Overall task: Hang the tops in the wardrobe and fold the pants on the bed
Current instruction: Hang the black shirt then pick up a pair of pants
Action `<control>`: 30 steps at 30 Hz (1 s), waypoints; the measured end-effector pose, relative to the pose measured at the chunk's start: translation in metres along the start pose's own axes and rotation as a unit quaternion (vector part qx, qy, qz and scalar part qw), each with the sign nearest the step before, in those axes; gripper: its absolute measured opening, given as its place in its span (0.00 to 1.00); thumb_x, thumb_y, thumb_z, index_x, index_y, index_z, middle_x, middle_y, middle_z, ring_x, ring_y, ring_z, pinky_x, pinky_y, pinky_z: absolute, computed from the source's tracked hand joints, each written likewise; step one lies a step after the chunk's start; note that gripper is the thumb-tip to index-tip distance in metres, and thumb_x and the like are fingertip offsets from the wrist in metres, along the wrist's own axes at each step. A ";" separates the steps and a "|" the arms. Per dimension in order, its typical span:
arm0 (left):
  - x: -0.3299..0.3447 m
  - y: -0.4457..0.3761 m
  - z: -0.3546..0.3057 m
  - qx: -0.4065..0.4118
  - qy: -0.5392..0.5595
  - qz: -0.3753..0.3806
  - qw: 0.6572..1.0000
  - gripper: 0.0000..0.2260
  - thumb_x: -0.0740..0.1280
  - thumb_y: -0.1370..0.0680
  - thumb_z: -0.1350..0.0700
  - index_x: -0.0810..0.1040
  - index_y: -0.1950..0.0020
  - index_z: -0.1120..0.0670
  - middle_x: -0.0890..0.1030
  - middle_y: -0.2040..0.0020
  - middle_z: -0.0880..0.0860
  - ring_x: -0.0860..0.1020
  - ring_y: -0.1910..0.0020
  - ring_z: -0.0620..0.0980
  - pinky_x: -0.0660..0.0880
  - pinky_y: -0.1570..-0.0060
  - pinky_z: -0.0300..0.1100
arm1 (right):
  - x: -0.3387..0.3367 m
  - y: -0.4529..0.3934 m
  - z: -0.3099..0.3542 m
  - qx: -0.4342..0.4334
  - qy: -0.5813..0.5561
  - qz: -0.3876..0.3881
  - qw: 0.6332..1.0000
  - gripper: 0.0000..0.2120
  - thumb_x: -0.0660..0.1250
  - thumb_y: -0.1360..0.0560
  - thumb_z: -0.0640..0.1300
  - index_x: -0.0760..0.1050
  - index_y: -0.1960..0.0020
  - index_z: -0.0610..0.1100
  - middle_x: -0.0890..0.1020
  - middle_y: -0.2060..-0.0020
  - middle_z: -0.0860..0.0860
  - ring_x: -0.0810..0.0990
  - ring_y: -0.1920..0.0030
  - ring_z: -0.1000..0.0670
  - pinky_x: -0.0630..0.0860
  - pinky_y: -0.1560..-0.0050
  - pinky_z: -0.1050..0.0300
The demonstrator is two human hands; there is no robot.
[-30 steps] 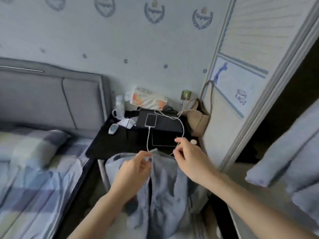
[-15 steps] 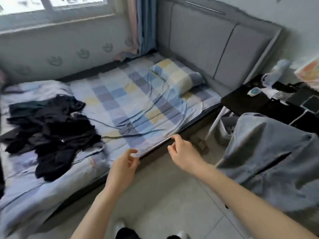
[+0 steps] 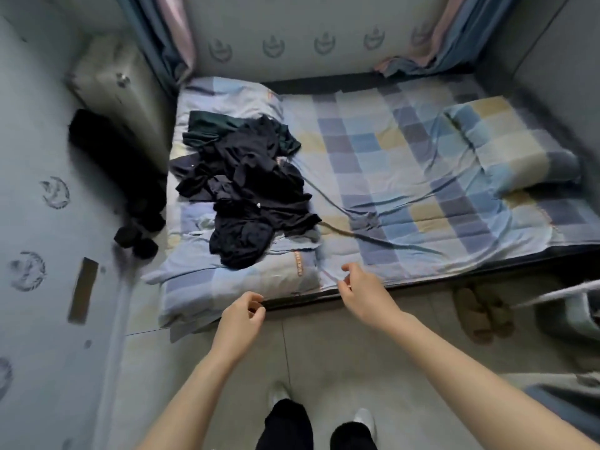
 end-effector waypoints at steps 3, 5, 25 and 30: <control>-0.008 -0.051 0.024 -0.018 -0.017 0.018 1.000 0.08 0.67 0.23 0.57 0.78 0.44 0.53 0.81 0.48 0.50 0.79 0.52 0.47 0.72 0.51 0.39 | 0.019 -0.049 0.019 0.013 0.007 0.022 1.000 0.21 0.55 0.20 0.49 0.62 0.29 0.43 0.77 0.39 0.44 0.75 0.41 0.41 0.72 0.42 0.47; -0.005 -0.082 0.033 -0.031 -0.041 0.044 0.998 0.11 0.66 0.22 0.56 0.77 0.40 0.54 0.79 0.45 0.51 0.77 0.44 0.52 0.72 0.45 0.43 | 0.029 -0.080 0.022 0.016 0.020 0.038 0.999 0.21 0.55 0.20 0.49 0.63 0.30 0.42 0.76 0.38 0.43 0.74 0.39 0.41 0.72 0.41 0.46; 0.115 -0.405 0.130 -0.134 -0.226 0.167 0.950 0.17 0.65 0.23 0.52 0.76 0.34 0.51 0.51 0.20 0.52 0.46 0.21 0.55 0.55 0.26 0.52 | 0.189 -0.495 -0.030 -0.043 0.287 0.214 0.933 0.10 0.58 0.22 0.44 0.73 0.43 0.45 0.64 0.33 0.45 0.62 0.38 0.37 0.69 0.42 0.49; 0.144 -0.430 0.163 -0.142 -0.280 0.189 0.931 0.33 0.65 0.22 0.57 0.52 0.21 0.49 0.44 0.20 0.47 0.47 0.21 0.55 0.53 0.25 0.56 | 0.225 -0.534 -0.048 -0.084 0.326 0.225 0.914 0.28 0.62 0.24 0.45 0.58 0.26 0.48 0.65 0.29 0.46 0.59 0.29 0.36 0.57 0.29 0.43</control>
Point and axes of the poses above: each hand's wrist, its own y-axis away from the middle knuckle, its own x-axis out of the palm, z = x × y, the point moved 8 cm from there along -y, towards the middle knuckle
